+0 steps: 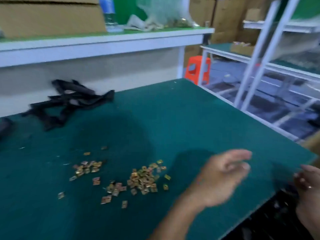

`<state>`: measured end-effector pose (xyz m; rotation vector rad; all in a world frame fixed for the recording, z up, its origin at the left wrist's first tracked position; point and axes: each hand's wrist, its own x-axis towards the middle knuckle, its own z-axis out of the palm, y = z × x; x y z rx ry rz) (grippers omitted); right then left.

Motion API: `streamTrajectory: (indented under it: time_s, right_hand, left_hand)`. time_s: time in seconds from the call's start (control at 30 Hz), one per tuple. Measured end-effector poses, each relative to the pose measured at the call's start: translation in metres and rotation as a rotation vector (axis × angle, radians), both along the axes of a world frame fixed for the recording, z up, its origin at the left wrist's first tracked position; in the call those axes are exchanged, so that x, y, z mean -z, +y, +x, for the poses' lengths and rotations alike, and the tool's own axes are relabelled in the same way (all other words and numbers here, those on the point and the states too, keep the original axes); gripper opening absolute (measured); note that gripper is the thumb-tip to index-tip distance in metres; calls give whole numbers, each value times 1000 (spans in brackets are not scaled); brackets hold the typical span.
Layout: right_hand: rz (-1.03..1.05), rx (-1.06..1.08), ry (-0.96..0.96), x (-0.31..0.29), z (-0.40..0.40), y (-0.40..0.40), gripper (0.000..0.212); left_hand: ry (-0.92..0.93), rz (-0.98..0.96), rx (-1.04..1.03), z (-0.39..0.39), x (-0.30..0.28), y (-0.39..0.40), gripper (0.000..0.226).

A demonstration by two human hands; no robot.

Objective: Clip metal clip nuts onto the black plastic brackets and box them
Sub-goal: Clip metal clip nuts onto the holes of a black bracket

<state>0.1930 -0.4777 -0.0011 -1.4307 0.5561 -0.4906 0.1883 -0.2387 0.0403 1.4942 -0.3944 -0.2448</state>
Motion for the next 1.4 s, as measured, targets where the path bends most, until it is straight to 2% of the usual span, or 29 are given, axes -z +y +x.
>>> streamTrajectory:
  time_s: [0.07, 0.17, 0.27, 0.4, 0.57, 0.63, 0.7, 0.77, 0.87, 0.97, 1.03, 1.07, 1.13, 1.2, 1.27, 1.4]
  right_hand:
    - [-73, -198, -71, -18, 11, 40, 30]
    - [-314, -480, -99, -24, 41, 108, 27]
    - [-437, -776, -128, -24, 71, 180, 32]
    - [-629, -1067, -110, -19, 116, 287, 42]
    - [-772, -1244, -119, -17, 177, 431, 35]
    - [-667, -1225, -60, -17, 202, 477, 42]
    - [-365, -1162, 42, -22, 226, 514, 57]
    - [-124, -1040, 88, -24, 251, 542, 61]
    - [25, -850, 125, -23, 289, 567, 51]
    - [33, -816, 226, -19, 314, 577, 25]
    - [53, -834, 267, -18, 325, 580, 25]
    - [64, -851, 270, -19, 329, 581, 28]
    - [95, -891, 275, -23, 332, 582, 29]
    - [168, -887, 276, -30, 332, 579, 24]
    - [242, -860, 251, -36, 327, 572, 20]
    - [161, -754, 160, -50, 306, 551, 18]
  left_hand:
    - [-48, -46, -390, 2, -3, 70, 17]
    - [-118, 23, -962, -8, 19, 171, 23]
    - [-72, 151, -1199, -26, 48, 237, 27]
    - [-21, 178, -1210, -27, 58, 260, 26]
    - [87, 297, -1136, -19, 57, 260, 24]
    - [133, 280, -1129, -18, 53, 260, 26]
    - [131, 332, -1150, -16, 51, 259, 22]
    - [122, 368, -1169, -13, 55, 259, 24]
    - [111, 319, -1160, -13, 59, 260, 32]
    - [183, 386, -1175, -11, 61, 264, 39]
    - [102, 550, -1220, -11, 68, 263, 31]
    - [76, 562, -1146, -16, 69, 264, 26]
    - [139, 523, -1107, -13, 67, 264, 31]
    - [192, 488, -1212, -8, 62, 262, 40]
    - [208, 435, -1167, -11, 62, 261, 37]
    - [141, 357, -1159, -13, 58, 262, 29]
